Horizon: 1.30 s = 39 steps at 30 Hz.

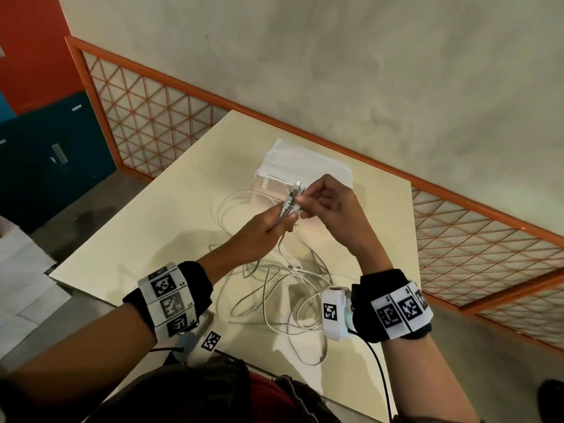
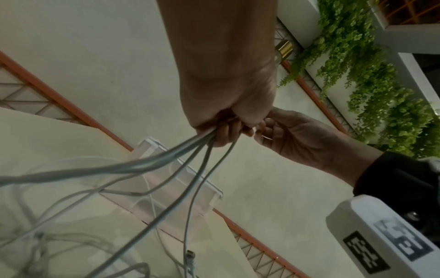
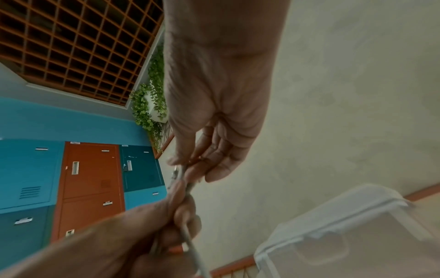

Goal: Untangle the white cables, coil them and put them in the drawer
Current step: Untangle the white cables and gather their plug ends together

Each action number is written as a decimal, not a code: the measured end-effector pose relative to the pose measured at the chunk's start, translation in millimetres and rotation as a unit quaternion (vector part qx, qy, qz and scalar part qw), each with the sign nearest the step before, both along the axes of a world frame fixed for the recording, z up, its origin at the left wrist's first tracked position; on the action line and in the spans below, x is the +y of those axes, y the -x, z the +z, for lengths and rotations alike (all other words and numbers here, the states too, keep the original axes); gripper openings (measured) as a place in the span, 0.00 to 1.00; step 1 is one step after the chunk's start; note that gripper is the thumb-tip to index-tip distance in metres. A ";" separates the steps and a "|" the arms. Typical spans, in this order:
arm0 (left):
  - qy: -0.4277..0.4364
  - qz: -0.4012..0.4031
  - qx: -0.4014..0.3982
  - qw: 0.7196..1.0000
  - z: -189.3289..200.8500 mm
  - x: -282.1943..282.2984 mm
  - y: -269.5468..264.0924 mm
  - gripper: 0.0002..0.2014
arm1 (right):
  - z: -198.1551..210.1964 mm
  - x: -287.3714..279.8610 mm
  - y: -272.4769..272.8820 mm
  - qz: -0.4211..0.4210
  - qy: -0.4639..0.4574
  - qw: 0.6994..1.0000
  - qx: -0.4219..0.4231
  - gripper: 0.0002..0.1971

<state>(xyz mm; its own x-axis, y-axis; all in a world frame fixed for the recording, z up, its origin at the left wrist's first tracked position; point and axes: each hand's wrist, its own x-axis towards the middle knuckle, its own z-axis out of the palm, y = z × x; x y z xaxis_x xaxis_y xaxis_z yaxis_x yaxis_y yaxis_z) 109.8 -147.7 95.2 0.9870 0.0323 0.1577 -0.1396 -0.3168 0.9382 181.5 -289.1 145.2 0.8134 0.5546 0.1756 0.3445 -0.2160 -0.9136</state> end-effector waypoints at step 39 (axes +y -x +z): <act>-0.088 0.140 -0.041 0.985 -19.7 20.8 -5.6 0.22 | -47.2 -31.7 7.1 0.103 0.144 0.980 0.089 0.14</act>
<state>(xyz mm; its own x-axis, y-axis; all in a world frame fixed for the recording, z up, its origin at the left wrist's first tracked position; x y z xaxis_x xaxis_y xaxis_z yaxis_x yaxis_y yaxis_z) 115.4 -126.9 75.4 0.9270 0.2668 0.2634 -0.0957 -0.5109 0.8543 174.5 -320.8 98.0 0.6828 0.7156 -0.1471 0.2489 -0.4171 -0.8741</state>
